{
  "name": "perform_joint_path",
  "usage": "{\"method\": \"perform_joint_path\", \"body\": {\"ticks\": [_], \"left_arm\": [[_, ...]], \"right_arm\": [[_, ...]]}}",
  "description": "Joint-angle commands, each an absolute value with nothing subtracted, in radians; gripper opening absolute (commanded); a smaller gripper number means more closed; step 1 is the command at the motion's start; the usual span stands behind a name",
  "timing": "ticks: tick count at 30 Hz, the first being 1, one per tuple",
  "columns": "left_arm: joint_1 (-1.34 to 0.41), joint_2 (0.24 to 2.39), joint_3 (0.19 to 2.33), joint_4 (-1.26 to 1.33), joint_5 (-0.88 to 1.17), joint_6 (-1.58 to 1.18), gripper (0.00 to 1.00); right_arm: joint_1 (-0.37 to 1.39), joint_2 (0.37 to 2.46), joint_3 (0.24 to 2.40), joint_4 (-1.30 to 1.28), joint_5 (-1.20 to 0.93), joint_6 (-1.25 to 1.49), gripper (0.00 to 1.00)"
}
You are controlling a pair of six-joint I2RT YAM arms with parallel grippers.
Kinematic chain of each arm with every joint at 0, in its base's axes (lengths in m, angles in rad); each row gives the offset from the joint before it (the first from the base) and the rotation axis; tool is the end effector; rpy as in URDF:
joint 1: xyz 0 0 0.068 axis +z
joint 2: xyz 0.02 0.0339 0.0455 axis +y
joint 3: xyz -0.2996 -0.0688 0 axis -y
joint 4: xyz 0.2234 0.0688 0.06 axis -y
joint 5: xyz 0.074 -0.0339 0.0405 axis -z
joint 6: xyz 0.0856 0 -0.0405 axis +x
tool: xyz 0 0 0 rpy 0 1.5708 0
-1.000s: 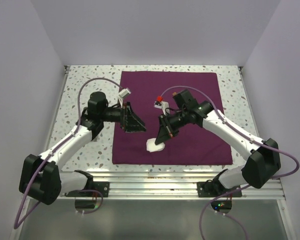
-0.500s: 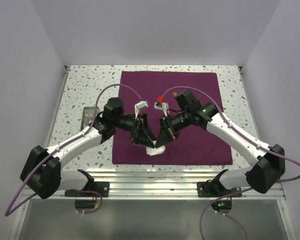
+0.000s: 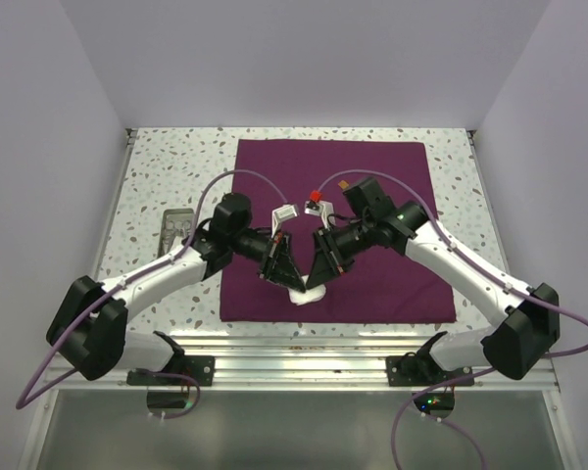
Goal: Prepare the surgical pack
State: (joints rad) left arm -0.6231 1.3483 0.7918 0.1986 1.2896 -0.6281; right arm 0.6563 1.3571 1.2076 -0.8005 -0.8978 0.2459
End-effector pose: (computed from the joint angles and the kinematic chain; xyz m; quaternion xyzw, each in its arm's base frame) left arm 0.1687 -0.2225 0.3044 0.3409 0.6576 -0.6671 0.0801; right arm 0.1655 0.2119 0.3287 -0.3046 0.8129 0.4919 0.0675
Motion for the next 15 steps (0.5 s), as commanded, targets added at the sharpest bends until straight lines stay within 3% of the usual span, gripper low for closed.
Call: {"method": "perform_joint_path", "body": {"ticks": [1, 7, 9, 13, 15], "left_arm": [[-0.615, 1.348, 0.859, -0.051, 1.278, -0.47, 0.0], [-0.462, 1.309, 0.798, -0.213, 1.151, -0.354, 0.0], [-0.396, 1.284, 0.787, -0.264, 1.077, -0.313, 0.0], [-0.185, 1.275, 0.833, -0.495, 0.626, -0.241, 0.0], [-0.093, 1.278, 0.83, -0.525, 0.526, -0.259, 0.0]], "right_arm": [[0.655, 1.33, 1.256, -0.827, -0.651, 0.302, 0.33], [0.559, 1.328, 1.299, -0.87, -0.321, 0.423, 0.72], [0.534, 1.336, 1.308, -0.883, -0.284, 0.425, 0.73], [0.502, 1.377, 1.321, -0.934, -0.267, 0.402, 0.73], [0.503, 1.391, 1.315, -0.936, -0.287, 0.397, 0.73]]}}
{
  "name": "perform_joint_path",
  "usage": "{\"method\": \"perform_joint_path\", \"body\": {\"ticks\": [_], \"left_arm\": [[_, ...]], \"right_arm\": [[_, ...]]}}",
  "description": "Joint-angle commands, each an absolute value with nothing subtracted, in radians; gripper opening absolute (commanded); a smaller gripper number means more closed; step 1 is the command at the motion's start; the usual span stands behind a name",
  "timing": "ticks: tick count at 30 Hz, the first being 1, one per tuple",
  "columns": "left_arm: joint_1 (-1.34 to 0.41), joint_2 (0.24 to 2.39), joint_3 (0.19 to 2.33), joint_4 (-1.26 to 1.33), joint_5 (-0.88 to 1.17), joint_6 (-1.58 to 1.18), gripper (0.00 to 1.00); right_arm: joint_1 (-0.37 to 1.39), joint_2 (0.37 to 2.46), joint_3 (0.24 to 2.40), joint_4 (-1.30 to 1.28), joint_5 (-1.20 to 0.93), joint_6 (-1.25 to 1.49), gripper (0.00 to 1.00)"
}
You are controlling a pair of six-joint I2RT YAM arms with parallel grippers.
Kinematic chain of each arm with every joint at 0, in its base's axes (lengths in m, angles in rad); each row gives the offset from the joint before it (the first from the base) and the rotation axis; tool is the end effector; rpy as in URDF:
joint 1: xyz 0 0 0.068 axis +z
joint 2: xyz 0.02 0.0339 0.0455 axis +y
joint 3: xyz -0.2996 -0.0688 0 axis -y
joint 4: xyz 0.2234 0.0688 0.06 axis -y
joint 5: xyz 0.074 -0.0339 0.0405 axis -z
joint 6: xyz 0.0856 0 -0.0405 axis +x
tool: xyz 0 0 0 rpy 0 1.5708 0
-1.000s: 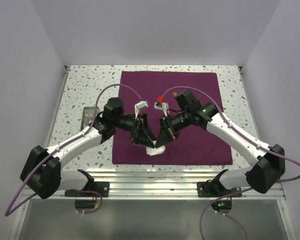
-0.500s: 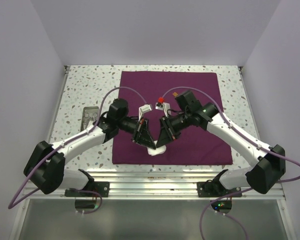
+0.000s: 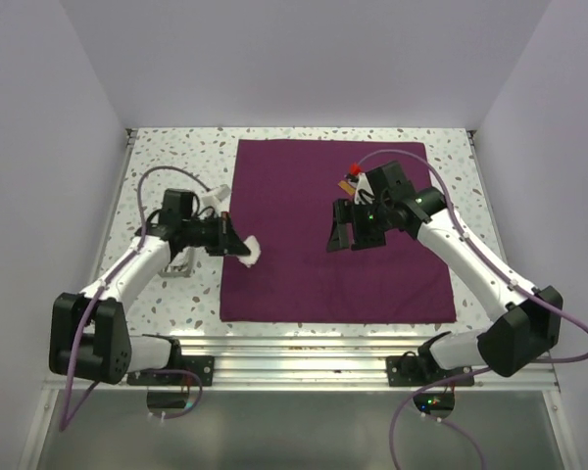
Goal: Prepare the surgical pack
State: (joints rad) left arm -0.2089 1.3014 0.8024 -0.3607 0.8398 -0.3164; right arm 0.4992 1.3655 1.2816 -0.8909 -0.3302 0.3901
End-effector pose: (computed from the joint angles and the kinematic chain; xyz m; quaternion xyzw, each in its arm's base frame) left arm 0.2321 -0.1143 0.2487 0.0957 0.8624 -0.4516 0.2077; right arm 0.2269 0.1553 0.3196 -0.0996 0.9389 0.2664 0.1939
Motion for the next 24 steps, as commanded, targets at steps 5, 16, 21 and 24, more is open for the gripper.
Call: {"method": "perform_joint_path", "body": {"ticks": [5, 16, 21, 24], "left_arm": [[0.156, 1.275, 0.839, -0.502, 0.427, -0.249, 0.0], [0.285, 1.439, 0.943, -0.558, 0.385, -0.196, 0.0], [0.298, 1.467, 0.977, -0.514, 0.532, -0.172, 0.0], [0.296, 1.47, 1.005, -0.517, 0.557, -0.163, 0.0]], "right_arm": [[0.502, 1.408, 1.286, -0.893, -0.365, 0.414, 0.72], [0.503, 1.439, 1.284, -0.917, -0.437, 0.351, 0.72], [0.503, 1.462, 1.284, -0.905, -0.468, 0.339, 0.71], [0.502, 1.473, 1.284, -0.896, -0.48, 0.339, 0.71]]}}
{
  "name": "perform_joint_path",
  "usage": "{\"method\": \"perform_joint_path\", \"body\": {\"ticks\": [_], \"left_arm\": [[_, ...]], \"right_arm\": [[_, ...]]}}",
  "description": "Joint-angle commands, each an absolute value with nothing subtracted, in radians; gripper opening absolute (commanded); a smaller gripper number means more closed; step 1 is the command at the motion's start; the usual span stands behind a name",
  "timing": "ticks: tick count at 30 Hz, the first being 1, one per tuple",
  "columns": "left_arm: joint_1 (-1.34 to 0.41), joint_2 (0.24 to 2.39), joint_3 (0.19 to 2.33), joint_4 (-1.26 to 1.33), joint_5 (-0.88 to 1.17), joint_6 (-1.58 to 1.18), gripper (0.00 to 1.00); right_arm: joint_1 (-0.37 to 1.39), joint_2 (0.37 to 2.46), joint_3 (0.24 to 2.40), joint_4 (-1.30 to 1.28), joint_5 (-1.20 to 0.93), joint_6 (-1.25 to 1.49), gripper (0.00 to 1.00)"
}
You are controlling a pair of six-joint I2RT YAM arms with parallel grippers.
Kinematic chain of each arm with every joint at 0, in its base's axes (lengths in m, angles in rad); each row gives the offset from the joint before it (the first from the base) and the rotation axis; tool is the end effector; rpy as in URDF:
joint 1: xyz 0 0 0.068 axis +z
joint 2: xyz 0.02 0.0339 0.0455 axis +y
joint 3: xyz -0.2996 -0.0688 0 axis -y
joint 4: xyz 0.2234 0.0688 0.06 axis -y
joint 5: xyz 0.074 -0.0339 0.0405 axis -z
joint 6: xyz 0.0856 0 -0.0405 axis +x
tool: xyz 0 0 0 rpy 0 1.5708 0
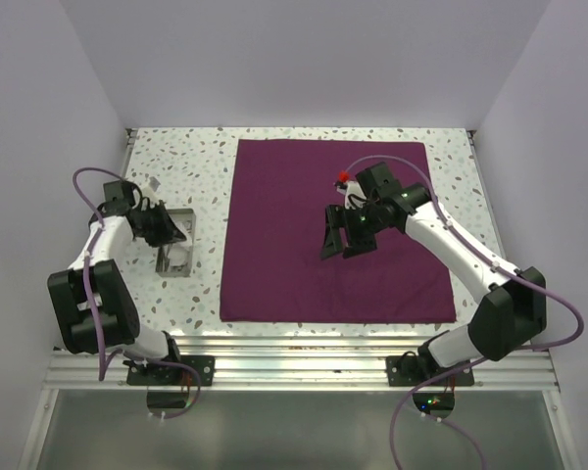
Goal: Prepare the surgical pack
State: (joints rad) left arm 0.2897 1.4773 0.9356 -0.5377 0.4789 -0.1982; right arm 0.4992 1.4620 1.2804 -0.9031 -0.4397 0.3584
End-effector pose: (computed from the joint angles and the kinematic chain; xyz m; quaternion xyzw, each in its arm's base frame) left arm 0.2845 0.0437 0.2158 -0.1716 0.9283 -0.2190 0.2466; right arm 0.2361 0.1702 0.2961 -0.1190 0.9412 0.2902 0.1256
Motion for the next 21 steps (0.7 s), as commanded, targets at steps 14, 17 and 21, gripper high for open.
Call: {"method": "perform_joint_path", "body": {"ticks": [14, 17, 21], "left_arm": [[0.325, 1.634, 0.989, -0.54, 0.582, -0.138, 0.0], [0.334, 1.646, 0.994, -0.578, 0.505, -0.132, 0.0], [0.336, 1.66, 1.002, -0.6, 0.462, -0.129, 0.0]], "right_arm": [[0.502, 1.526, 1.316, -0.882, -0.5, 0.314, 0.71], [0.5, 1.525, 1.307, -0.881, -0.502, 0.311, 0.7], [0.5, 1.528, 1.301, -0.874, -0.506, 0.314, 0.7]]}}
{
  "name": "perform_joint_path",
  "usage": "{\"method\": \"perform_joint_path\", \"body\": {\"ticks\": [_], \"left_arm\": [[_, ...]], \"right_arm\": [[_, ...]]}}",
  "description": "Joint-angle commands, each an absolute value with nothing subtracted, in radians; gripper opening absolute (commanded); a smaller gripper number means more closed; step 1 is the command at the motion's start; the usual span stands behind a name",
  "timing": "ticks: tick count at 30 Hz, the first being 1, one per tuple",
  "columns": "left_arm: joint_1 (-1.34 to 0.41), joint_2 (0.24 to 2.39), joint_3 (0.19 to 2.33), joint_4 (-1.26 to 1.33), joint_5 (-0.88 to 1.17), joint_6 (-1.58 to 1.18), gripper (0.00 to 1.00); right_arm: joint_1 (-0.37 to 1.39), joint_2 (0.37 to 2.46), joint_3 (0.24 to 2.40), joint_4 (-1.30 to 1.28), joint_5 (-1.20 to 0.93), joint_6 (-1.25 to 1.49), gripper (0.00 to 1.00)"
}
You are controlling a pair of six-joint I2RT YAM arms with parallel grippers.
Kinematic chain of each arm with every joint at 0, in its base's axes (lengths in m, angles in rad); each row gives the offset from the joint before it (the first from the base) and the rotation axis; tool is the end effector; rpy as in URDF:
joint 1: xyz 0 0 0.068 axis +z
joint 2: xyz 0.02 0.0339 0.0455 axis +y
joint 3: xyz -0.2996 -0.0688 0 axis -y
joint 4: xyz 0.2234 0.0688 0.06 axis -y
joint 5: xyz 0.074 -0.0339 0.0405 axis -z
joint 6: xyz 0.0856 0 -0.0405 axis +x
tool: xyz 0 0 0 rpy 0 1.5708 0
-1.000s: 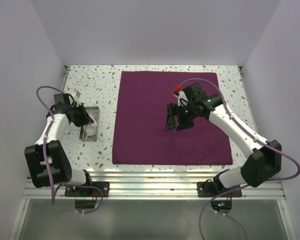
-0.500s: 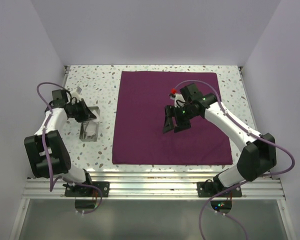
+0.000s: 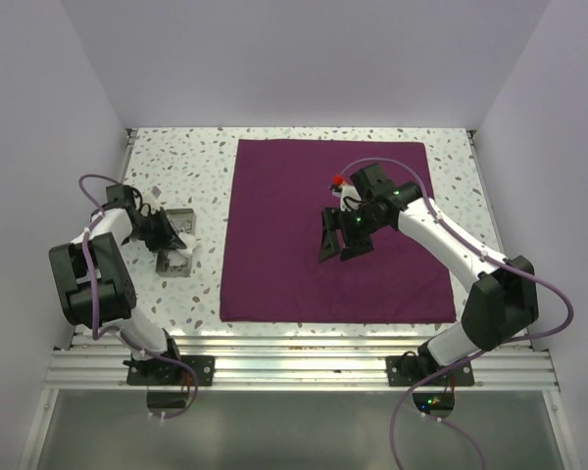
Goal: Prepare the surgical pack
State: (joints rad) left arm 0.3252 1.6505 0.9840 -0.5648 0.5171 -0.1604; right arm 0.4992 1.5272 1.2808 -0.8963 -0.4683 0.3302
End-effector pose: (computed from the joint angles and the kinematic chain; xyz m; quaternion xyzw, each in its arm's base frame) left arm 0.3034 0.0577 0.1813 -0.1872 0.9353 -0.2377 0.1835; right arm 0.2455 0.1779 0.2797 -0.1293 0.9430 0.2908 0.0978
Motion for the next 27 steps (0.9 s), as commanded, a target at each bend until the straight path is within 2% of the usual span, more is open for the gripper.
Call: {"method": "perform_joint_path", "body": {"ticks": [1, 16, 19, 22, 25, 27], "left_arm": [[0.336, 1.663, 1.003, -0.604, 0.456, -0.129, 0.0], [0.336, 1.684, 1.028, -0.635, 0.388, -0.12, 0.01], [0.336, 1.669, 1.034, -0.643, 0.387, -0.127, 0.15], [0.336, 1.64, 1.035, -0.647, 0.39, -0.138, 0.36], [0.337, 1.591, 1.04, -0.656, 0.393, -0.153, 0.49], [0.337, 1.566, 1.048, -0.664, 0.385, -0.167, 0.51]], "right_arm": [[0.502, 1.529, 1.302, -0.874, -0.508, 0.313, 0.7], [0.502, 1.554, 1.308, -0.864, -0.52, 0.321, 0.7], [0.502, 1.557, 1.307, -0.859, -0.525, 0.325, 0.7], [0.499, 1.566, 1.312, -0.853, -0.506, 0.337, 0.7], [0.486, 1.577, 1.322, -0.809, -0.465, 0.383, 0.71], [0.479, 1.597, 1.334, -0.782, -0.45, 0.409, 0.7]]}}
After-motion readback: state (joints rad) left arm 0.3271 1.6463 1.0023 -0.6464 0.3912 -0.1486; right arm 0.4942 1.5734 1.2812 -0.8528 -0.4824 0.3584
